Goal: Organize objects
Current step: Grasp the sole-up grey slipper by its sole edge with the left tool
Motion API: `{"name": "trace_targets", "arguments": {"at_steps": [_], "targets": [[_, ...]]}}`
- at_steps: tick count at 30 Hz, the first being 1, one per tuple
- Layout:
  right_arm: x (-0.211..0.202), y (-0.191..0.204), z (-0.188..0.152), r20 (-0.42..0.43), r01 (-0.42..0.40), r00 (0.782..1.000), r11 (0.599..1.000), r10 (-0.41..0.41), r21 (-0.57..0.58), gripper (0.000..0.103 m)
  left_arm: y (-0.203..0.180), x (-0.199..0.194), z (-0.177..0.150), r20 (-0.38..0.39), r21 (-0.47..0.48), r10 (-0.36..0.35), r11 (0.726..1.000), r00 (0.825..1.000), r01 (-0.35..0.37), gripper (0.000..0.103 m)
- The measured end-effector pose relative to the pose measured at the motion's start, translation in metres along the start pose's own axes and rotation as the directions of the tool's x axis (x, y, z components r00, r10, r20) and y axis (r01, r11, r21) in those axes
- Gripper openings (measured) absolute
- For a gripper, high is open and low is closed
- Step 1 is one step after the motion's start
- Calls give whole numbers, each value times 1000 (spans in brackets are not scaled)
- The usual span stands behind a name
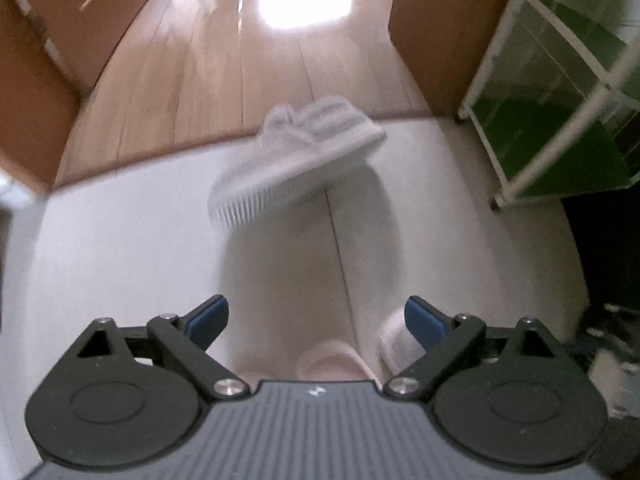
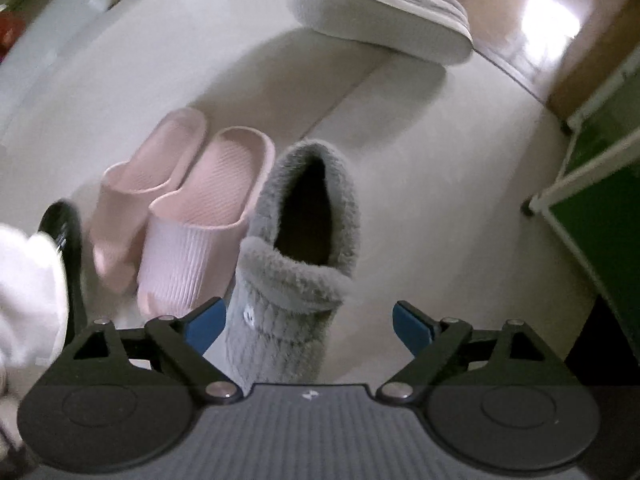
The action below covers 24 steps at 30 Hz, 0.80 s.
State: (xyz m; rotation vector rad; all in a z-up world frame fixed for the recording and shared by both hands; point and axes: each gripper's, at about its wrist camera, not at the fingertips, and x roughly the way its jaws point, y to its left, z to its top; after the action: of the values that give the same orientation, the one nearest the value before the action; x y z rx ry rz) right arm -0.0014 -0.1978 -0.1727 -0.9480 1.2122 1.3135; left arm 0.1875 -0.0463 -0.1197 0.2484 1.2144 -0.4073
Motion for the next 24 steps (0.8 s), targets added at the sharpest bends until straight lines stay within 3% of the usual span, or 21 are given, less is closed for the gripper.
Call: {"name": "trace_targets", "arguments": {"at_steps": [5,9,12,16,19,21,22,24], "targets": [[-17,-27,3,-9,-55,998,998,55,23,99,32,62,50,59,99,-74,993,996,68,96],[-20,-49,22,1,-67,998,996,67,63,99,40,115,72,64,218,-19,976,998,4,96],[-24,-66,32,25,-69,997,993,67,99,99,37,144,80,42,325,0,946,999,-14,96],[-20,-80,38,34,-81,996,987,77,142,99,24,175,80,-8,488,34,873,999,-26,96],[-20,-86,39,28,-93,996,983,90,158,99,15,189,80,22,555,72,829,997,-72,96],[-19,-85,39,22,-91,996,987,89,133,99,14,199,82,17,557,99,826,995,-92,87],[-19,-84,38,23,-86,996,988,84,126,99,13,202,83,14,560,106,823,994,-95,77],[-19,-82,37,16,-91,996,992,90,92,99,12,207,84,-3,560,108,824,994,-88,71]]}}
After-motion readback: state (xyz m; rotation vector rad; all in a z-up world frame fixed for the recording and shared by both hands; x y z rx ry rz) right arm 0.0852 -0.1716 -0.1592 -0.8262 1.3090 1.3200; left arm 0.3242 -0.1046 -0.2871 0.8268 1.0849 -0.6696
